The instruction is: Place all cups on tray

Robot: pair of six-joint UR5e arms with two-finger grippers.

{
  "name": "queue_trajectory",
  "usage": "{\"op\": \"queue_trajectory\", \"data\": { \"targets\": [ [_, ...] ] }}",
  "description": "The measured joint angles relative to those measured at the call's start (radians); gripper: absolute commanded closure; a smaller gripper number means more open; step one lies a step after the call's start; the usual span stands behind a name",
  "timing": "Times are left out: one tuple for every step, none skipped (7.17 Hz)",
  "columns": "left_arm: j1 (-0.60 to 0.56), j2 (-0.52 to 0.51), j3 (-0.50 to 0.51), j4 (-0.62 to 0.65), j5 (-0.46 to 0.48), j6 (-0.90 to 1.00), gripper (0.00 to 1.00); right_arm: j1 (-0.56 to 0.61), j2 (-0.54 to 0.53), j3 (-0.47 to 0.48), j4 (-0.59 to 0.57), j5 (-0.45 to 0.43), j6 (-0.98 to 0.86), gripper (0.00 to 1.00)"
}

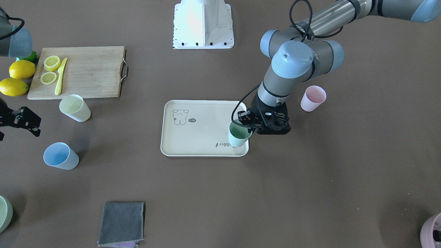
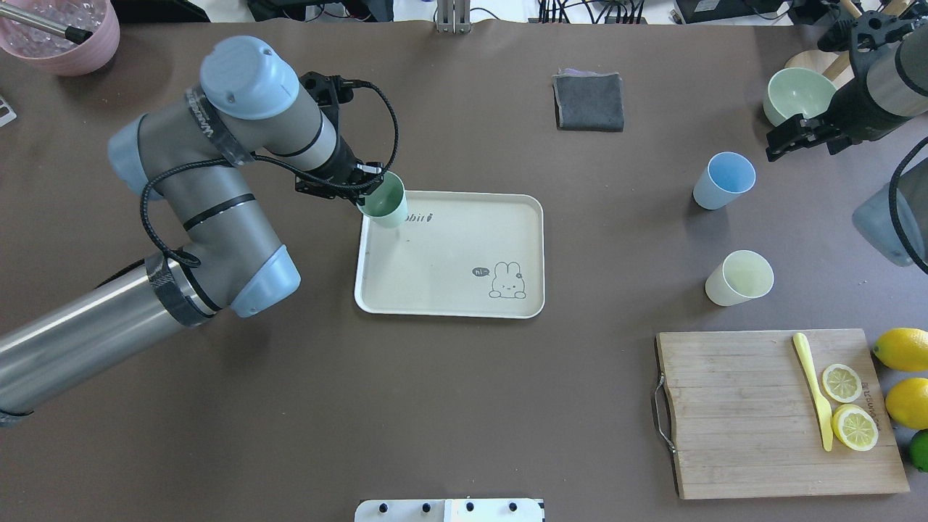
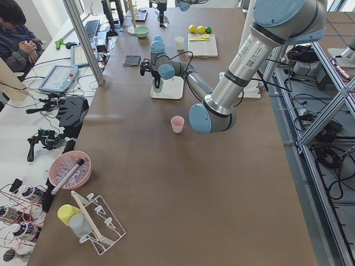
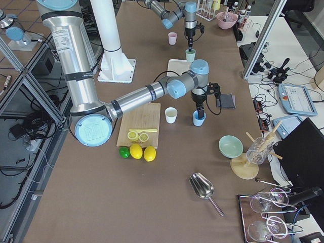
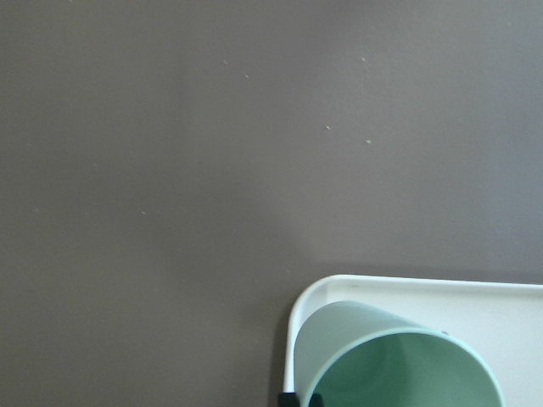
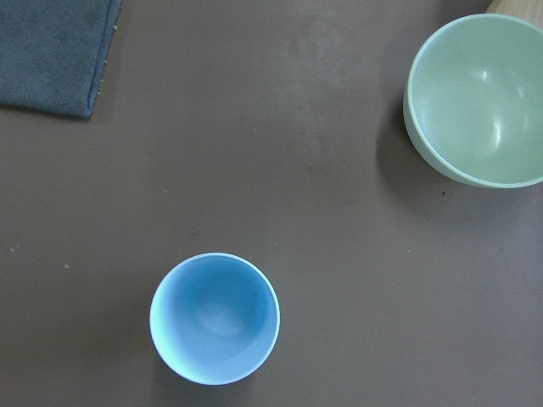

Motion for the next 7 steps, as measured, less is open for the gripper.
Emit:
{"op": "queue_trajectory", "data": {
  "targets": [
    [0.019,-0.006,0.011,0.002,0.019,-0.005,1.0,-0.001,0.001,-0.003,0.0,0.0,0.0,0.0],
    [0.025,-0.008,0.015,0.003,0.026,-0.004,0.25,-0.002,0.001,-0.004,0.0,0.0,0.001,0.0],
    [0.026,-0.008,0.016,0.003,0.029,-0.001,0.02,-0.004,0.002,-0.004,0.0,-0.001,0.003,0.0],
    [0.026,-0.009,0.011,0.002,0.03,-0.001,0.01,-0.006,0.002,-0.008,0.0,-0.001,0.003,0.0],
    [0.017,-0.008,-0.005,0.003,0.028,-0.001,0.01,-0.007,0.005,-0.018,0.0,0.0,0.003,0.05],
    [-0.013,-0.005,-0.033,0.012,0.01,0.01,0.01,-0.009,0.011,-0.032,0.001,0.001,0.004,0.11],
    [-0.054,0.009,-0.064,0.03,-0.02,0.045,0.01,-0.012,0.017,-0.056,0.017,0.002,0.006,0.12]
  ]
}}
